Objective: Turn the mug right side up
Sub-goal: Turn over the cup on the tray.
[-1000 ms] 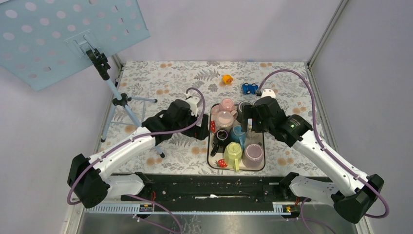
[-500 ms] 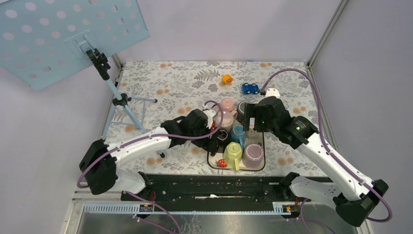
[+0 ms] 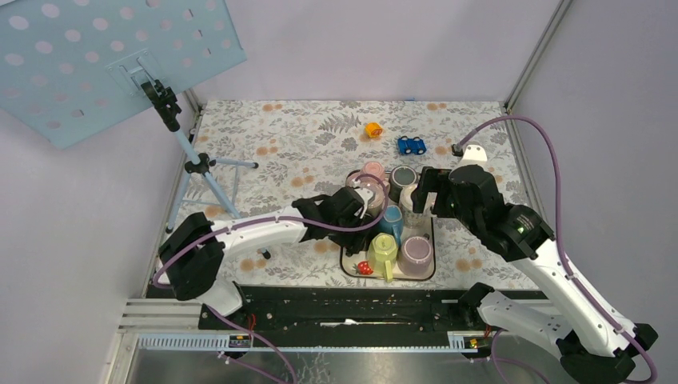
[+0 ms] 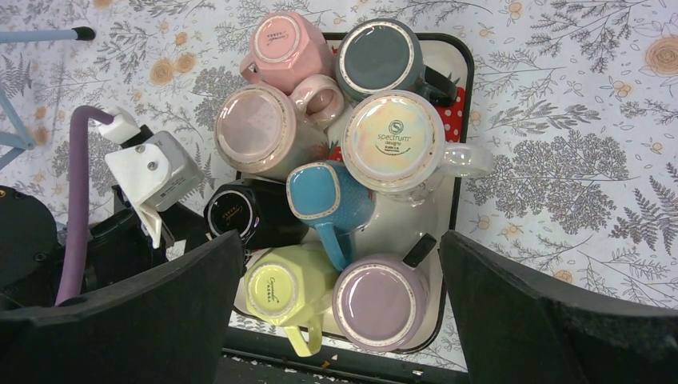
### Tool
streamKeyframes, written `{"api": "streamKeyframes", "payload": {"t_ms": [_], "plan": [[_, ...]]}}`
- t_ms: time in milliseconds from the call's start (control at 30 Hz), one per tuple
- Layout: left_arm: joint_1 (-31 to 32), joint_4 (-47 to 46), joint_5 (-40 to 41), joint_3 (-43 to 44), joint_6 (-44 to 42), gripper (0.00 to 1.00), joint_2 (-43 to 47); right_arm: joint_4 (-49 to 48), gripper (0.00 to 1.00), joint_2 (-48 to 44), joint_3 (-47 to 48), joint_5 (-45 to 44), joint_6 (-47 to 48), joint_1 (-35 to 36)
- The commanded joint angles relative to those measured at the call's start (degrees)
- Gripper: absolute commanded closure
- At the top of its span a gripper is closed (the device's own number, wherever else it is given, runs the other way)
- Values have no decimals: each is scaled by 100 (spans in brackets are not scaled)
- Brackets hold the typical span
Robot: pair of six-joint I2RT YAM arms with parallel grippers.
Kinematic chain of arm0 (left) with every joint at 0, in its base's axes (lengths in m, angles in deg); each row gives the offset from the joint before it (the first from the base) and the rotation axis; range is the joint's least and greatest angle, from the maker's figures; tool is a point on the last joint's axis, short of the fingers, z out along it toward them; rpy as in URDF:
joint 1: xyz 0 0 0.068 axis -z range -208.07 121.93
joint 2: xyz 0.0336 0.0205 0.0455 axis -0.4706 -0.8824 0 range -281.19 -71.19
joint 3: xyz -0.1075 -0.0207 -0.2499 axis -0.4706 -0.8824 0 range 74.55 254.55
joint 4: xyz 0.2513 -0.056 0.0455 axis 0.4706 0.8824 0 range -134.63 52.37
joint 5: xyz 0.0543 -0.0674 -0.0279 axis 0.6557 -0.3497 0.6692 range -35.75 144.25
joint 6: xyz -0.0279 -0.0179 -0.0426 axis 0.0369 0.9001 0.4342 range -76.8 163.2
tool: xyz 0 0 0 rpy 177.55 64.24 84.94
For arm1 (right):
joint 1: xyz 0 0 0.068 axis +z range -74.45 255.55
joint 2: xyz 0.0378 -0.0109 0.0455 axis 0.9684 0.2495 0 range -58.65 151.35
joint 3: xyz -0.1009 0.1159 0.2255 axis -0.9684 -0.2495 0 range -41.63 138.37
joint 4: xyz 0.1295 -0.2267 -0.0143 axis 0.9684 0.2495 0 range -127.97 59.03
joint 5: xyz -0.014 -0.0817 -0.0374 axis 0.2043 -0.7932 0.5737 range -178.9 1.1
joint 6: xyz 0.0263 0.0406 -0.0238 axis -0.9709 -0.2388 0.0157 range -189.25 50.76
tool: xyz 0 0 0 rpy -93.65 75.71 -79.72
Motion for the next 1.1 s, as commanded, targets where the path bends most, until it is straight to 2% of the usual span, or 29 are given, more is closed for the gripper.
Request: {"api": "streamKeyframes", "payload": {"t_ms": [0,367,533,1067], "plan": [[68,-221,185,395,20,29,-213,-21,0,-11,62,-149,-103,44],[110,-55,266,579,-38,44,-473,-24,0,-58,-52,-138,-107,48],[121,6,224,633,-64,56,-585,-48,0,-45,-69,-107,-108,46],[147,30,437,588,-38,63,-619,-45,0,-106,-144,-34,-144,47]]}}
